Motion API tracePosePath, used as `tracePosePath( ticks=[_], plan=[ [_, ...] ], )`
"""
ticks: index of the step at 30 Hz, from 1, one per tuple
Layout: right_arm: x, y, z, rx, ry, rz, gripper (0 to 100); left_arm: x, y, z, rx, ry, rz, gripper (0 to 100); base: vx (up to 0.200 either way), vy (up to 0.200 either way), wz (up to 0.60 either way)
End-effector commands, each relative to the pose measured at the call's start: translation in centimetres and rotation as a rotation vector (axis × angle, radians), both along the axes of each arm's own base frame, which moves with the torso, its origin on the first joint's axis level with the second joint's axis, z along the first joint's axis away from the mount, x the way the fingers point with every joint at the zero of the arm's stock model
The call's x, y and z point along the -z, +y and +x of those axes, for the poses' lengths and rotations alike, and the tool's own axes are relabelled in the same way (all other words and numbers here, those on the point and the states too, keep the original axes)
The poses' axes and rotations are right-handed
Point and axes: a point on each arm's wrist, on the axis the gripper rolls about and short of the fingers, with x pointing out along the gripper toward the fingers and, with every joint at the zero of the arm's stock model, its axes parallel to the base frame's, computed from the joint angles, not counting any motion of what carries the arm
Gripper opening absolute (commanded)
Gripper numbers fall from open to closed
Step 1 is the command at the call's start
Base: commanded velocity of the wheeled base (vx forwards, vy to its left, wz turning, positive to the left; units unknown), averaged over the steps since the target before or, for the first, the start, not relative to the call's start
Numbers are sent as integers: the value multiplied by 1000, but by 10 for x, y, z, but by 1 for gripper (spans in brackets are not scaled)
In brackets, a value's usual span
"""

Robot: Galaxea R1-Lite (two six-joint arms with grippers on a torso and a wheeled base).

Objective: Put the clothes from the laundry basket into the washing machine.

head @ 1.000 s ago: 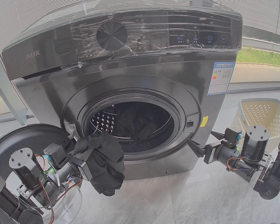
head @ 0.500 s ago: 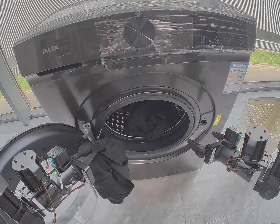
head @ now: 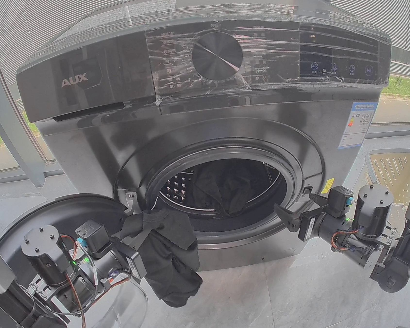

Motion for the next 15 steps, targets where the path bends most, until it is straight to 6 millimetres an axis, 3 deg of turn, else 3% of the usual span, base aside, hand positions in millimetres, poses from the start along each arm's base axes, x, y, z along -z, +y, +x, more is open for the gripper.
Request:
tracePosePath(
  ticks=[1, 5, 15],
  plan=[
    [1, 0, 0, -2, 2, 0, 100, 2, -1, -1, 5, 10, 4, 0, 0, 0, 0],
    [1, 2, -1, -8, 3, -1, 100, 5, -1, -1, 6, 18, 10, 0, 0, 0, 0],
    [1, 2, -1, -8, 2, 0, 100, 5, -1, 0, 3, 20, 9, 0, 0, -180, 0]
  ],
)
